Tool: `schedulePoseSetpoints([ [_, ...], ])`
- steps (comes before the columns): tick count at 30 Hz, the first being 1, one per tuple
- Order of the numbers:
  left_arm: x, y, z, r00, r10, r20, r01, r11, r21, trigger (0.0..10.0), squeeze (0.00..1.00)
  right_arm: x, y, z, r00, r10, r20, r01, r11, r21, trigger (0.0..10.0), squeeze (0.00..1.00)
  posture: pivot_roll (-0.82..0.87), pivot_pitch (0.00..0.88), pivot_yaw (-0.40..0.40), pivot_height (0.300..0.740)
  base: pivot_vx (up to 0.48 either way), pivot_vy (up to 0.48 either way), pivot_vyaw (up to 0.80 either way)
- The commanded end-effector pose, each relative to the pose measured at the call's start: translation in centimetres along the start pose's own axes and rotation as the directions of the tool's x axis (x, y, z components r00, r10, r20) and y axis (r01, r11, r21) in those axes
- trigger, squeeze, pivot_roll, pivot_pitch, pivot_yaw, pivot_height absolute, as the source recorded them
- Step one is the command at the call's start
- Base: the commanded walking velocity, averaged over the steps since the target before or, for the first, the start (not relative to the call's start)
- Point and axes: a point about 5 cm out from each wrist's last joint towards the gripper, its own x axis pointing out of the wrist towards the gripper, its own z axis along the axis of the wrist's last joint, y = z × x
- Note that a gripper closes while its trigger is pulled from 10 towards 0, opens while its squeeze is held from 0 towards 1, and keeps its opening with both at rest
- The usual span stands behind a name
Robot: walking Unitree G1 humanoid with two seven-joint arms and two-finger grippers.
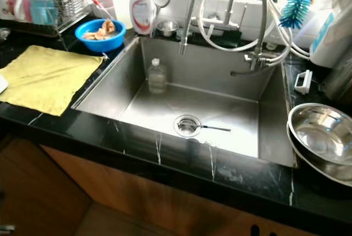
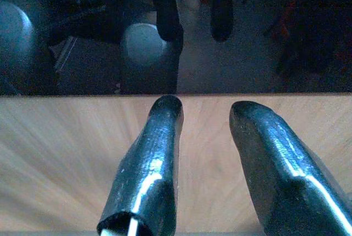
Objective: Kitchen organization
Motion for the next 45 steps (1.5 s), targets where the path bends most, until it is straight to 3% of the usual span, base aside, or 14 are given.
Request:
schedulePoseSetpoints([
  [1, 0.4, 1.2, 1.8, 0.997, 0.063, 0.042, -0.065, 0.997, 0.032, 10.0, 0.0, 0.1, 0.0, 0.7, 1.0, -0.01, 0.021, 0.01, 1.0, -0.003, 10.0, 0.0, 0.04, 0.055, 0.028, 0.74, 0.0, 0.0, 0.0],
  [2, 0.8, 1.4, 2.4, 0.995, 0.081, 0.061, -0.083, 0.996, 0.03, 10.0, 0.0, 0.2, 0.0, 0.8, 1.0, -0.01, 0.026, 0.01, 1.0, -0.004, 10.0, 0.0, 0.04, 0.055, 0.028, 0.74, 0.0, 0.0, 0.0],
  [4, 2.4, 1.4, 5.5, 0.978, 0.111, 0.175, -0.117, 0.993, 0.025, 10.0, 0.0, 0.7, -0.3, 1.7, 0.997, -0.028, 0.065, 0.029, 0.999, -0.017, 10.0, 0.0, 0.04, 0.052, 0.026, 0.74, 0.0, 0.0, 0.0],
  [8, 3.8, 0.5, 9.3, 0.943, 0.08, 0.322, -0.099, 0.994, 0.042, 10.0, 0.0, 1.2, -0.7, 3.2, 0.989, -0.058, 0.134, 0.063, 0.998, -0.029, 10.0, 0.0, 0.04, 0.049, 0.026, 0.74, 0.0, 0.0, 0.0],
  [9, 4.6, -0.4, 11.1, 0.92, 0.068, 0.385, -0.087, 0.996, 0.033, 10.0, 0.0, 1.6, -1.0, 4.6, 0.978, -0.086, 0.191, 0.094, 0.995, -0.033, 10.0, 0.0, 0.04, 0.045, 0.026, 0.74, 0.0, 0.0, 0.0],
  [10, 4.6, -0.4, 11.1, 0.92, 0.068, 0.385, -0.087, 0.996, 0.033, 10.0, 0.0, 1.6, -1.0, 4.6, 0.978, -0.086, 0.191, 0.094, 0.995, -0.033, 10.0, 0.0, 0.04, 0.045, 0.026, 0.74, 0.0, 0.0, 0.0],
  [13, 5.8, -2.3, 14.1, 0.886, 0.052, 0.461, -0.04, 0.999, -0.035, 10.0, 0.0, 2.3, -1.8, 8.1, 0.935, -0.14, 0.326, 0.161, 0.986, -0.04, 10.0, 0.0, 0.03, 0.039, 0.026, 0.74, 0.0, 0.0, 0.0],
  [18, 6.8, -4.8, 17.2, 0.839, -0.003, 0.544, 0.049, 0.996, -0.07, 10.0, 0.0, 2.7, -2.3, 12.5, 0.856, -0.175, 0.486, 0.218, 0.975, -0.033, 10.0, 0.0, 0.01, 0.027, 0.025, 0.74, 0.0, 0.0, 0.0],
  [25, 6.8, -6.1, 18.0, 0.824, -0.046, 0.564, 0.109, 0.991, -0.078, 10.0, 0.0, 2.6, -1.6, 14.1, 0.835, -0.142, 0.532, 0.199, 0.979, -0.05, 10.0, 0.0, 0.0, 0.024, 0.026, 0.74, 0.0, 0.0, 0.0],
  [31, 6.4, -6.0, 16.9, 0.849, -0.072, 0.524, 0.128, 0.989, -0.071, 10.0, 0.0, 2.8, -1.3, 13.7, 0.867, -0.147, 0.476, 0.195, 0.979, -0.052, 10.0, 0.0, 0.01, 0.025, 0.02, 0.74, 0.0, 0.0, 0.0],
  [34, 6.5, -6.1, 17.0, 0.848, -0.067, 0.525, 0.126, 0.989, -0.077, 10.0, 0.0, 3.1, -1.2, 14.2, 0.861, -0.146, 0.488, 0.195, 0.98, -0.05, 10.0, 0.0, 0.01, 0.024, 0.018, 0.74, 0.0, 0.0, 0.0],
  [40, 7.3, -7.3, 19.9, 0.784, -0.064, 0.617, 0.157, 0.983, -0.098, 10.0, 0.0, 4.4, -1.4, 16.5, 0.81, -0.148, 0.567, 0.212, 0.976, -0.049, 10.0, 0.0, 0.01, 0.015, 0.013, 0.74, 0.0, 0.0, 0.0],
  [44, 8.0, -9.8, 21.4, 0.73, -0.146, 0.667, 0.275, 0.957, -0.091, 10.0, 0.0, 5.4, -1.5, 17.0, 0.803, -0.149, 0.578, 0.22, 0.974, -0.054, 10.0, 0.0, 0.01, 0.011, 0.005, 0.74, 0.0, 0.0, 0.0],
  [45, 8.2, -10.8, 21.6, 0.714, -0.189, 0.675, 0.304, 0.951, -0.056, 10.0, 0.0, 5.6, -1.7, 17.1, 0.796, -0.168, 0.581, 0.237, 0.97, -0.044, 10.0, 0.0, 0.0, 0.011, 0.0, 0.74, 0.0, 0.0, 0.0],
])
